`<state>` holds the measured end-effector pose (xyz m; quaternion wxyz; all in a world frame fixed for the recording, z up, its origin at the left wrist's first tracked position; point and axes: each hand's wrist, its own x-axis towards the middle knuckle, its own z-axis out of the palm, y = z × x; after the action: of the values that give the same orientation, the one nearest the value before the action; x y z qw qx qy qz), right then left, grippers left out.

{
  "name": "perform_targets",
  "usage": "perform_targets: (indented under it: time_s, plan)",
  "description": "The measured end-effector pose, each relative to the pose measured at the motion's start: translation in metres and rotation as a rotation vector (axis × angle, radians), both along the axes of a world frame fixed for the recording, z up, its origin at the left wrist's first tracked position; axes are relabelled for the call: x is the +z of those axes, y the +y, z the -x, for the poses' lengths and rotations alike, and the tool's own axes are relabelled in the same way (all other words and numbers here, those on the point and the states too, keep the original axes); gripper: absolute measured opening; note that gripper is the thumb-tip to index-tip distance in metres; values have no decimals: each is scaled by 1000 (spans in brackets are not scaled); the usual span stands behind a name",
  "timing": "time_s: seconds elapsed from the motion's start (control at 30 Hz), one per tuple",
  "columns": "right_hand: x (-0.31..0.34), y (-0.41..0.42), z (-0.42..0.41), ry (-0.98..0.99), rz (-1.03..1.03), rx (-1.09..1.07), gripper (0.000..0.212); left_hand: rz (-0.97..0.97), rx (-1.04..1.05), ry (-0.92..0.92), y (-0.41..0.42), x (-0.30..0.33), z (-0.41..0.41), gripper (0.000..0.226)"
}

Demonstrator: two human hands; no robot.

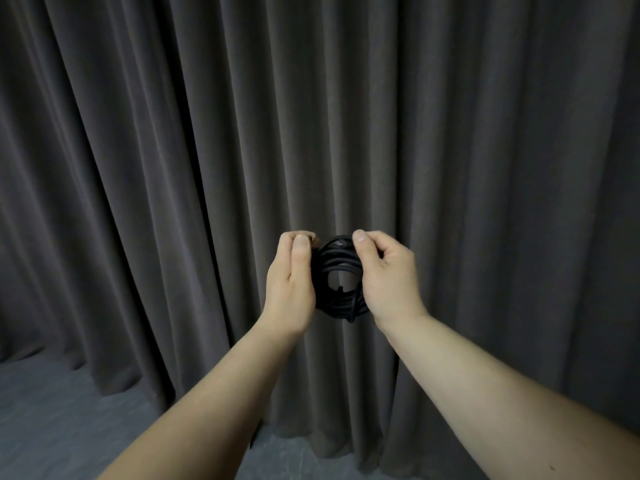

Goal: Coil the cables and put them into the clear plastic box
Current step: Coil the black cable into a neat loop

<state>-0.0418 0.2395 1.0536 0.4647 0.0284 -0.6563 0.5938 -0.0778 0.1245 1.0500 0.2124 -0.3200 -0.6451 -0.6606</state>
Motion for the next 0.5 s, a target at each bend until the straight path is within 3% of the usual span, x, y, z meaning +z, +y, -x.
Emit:
perform_targets:
  time_s: [0.17,0.33,0.5]
  plan:
    - [4,5,1,7,4,-1,34,12,-264,-132,-2,-15,-2,49]
    - [5,5,8,7,210,128,41,-35,-336,-175,1,-12,-10,40]
    - [1,1,6,-88,183,285,30,-201,-354,-349,0,-6,-6,38]
